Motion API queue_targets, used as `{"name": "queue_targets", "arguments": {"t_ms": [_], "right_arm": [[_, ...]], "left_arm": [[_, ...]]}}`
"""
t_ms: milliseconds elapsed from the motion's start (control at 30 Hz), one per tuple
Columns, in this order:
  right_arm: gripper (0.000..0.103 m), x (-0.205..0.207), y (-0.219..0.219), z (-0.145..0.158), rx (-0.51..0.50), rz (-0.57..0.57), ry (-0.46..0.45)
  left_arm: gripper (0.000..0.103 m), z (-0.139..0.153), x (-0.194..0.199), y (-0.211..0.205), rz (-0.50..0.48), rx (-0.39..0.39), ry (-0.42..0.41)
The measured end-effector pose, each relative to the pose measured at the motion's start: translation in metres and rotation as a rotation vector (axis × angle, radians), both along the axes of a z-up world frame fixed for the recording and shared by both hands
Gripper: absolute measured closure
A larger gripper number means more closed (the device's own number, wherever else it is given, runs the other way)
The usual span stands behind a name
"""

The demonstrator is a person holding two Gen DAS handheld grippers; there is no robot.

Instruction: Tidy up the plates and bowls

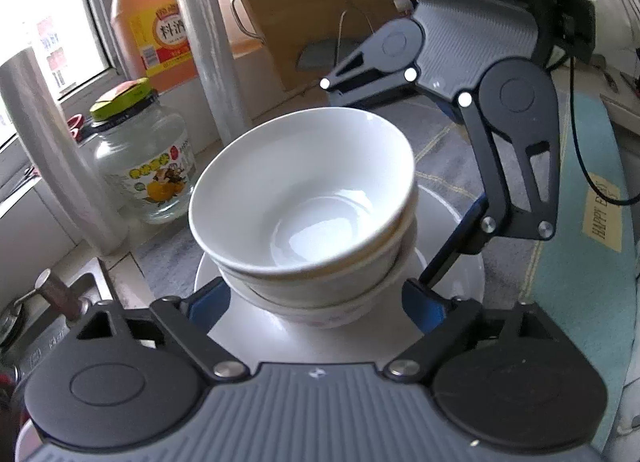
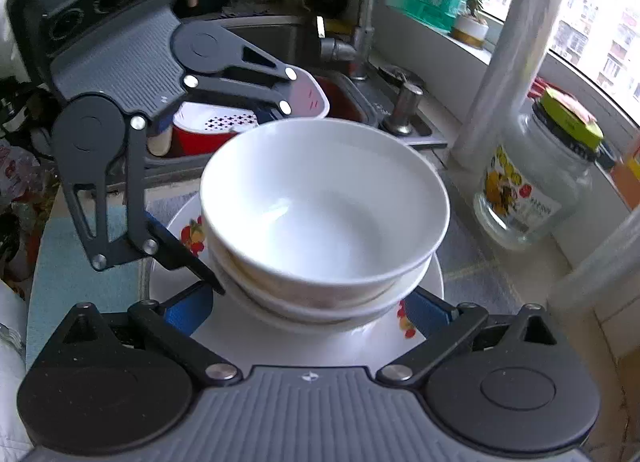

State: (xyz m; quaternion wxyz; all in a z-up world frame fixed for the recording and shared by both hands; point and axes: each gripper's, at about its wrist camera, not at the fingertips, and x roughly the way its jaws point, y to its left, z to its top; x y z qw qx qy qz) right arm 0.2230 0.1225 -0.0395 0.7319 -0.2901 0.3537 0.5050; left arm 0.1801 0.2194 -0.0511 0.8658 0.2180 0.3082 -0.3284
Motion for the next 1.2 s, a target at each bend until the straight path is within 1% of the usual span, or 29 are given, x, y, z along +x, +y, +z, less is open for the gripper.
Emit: {"name": "queue_targets", "arguments": {"t_ms": [67,100,133,233,300,400,433,467,533,567,633,667,733,800,867,933,1000,1200], "right_arm": [[0.0,-0.005,-0.004,0.0,-0.002,-0.03,0.0],[0.0,-0.007,-0.006,0.002,-0.004,-0.049,0.0],[0.0,-0.01,-0.009,0.003,-0.002,-0.07,-0.001],[0.0,-0.017,-0.019,0.011,-0.003,-0.174,0.015],[0.0,-0.023,-0.025,0.017,-0.005,-0.261,0.023],[0.0,-0.032,-0.036,0.025,0.019,-0.443,0.053],[0.0,-0.036,-0.04,0.026,0.026,-0.508,0.065],[0.0,-0.041,-0.043,0.026,0.025,-0.578,0.074],[0.0,-0.049,-0.048,0.025,0.008,-0.69,0.078],[0.0,-0.054,-0.05,0.025,-0.001,-0.741,0.083],[0.0,-0.065,-0.057,0.027,0.007,-0.814,0.09],[0.0,-0.072,-0.06,0.03,0.015,-0.835,0.096],[0.0,-0.089,-0.067,0.037,0.036,-0.86,0.103],[0.0,-0.104,-0.072,0.045,0.046,-0.877,0.088],[0.0,-0.116,-0.076,0.054,0.054,-0.89,0.07],[0.0,-0.126,-0.081,0.062,0.069,-0.904,0.06],[0.0,-0.135,-0.086,0.07,0.085,-0.919,0.054],[0.0,-0.155,-0.092,0.083,0.103,-0.93,0.022]], "left_arm": [[0.007,0.002,-0.005,0.005,0.031,-0.043,0.009],[0.007,0.003,-0.01,0.007,0.061,-0.068,0.008],[0.002,0.005,-0.014,0.009,0.092,-0.086,0.004],[0.001,0.012,-0.032,0.012,0.199,-0.134,-0.027],[0.001,0.018,-0.045,0.009,0.29,-0.161,-0.068],[0.001,0.024,-0.069,-0.002,0.457,-0.183,-0.168],[0.001,0.026,-0.074,-0.007,0.509,-0.187,-0.167],[0.001,0.027,-0.077,-0.011,0.556,-0.188,-0.142],[0.001,0.032,-0.081,-0.02,0.683,-0.189,-0.066],[0.001,0.034,-0.085,-0.024,0.742,-0.203,-0.036],[0.001,0.04,-0.096,-0.033,0.813,-0.235,-0.002],[0.001,0.044,-0.103,-0.037,0.837,-0.25,-0.001],[0.001,0.054,-0.118,-0.048,0.869,-0.251,-0.002],[0.001,0.061,-0.129,-0.06,0.891,-0.212,0.007],[0.001,0.07,-0.139,-0.071,0.925,-0.196,-0.011],[0.001,0.078,-0.147,-0.078,0.934,-0.203,-0.029],[0.001,0.084,-0.156,-0.082,0.963,-0.205,-0.046],[0.001,0.094,-0.172,-0.085,1.016,-0.229,-0.049]]}}
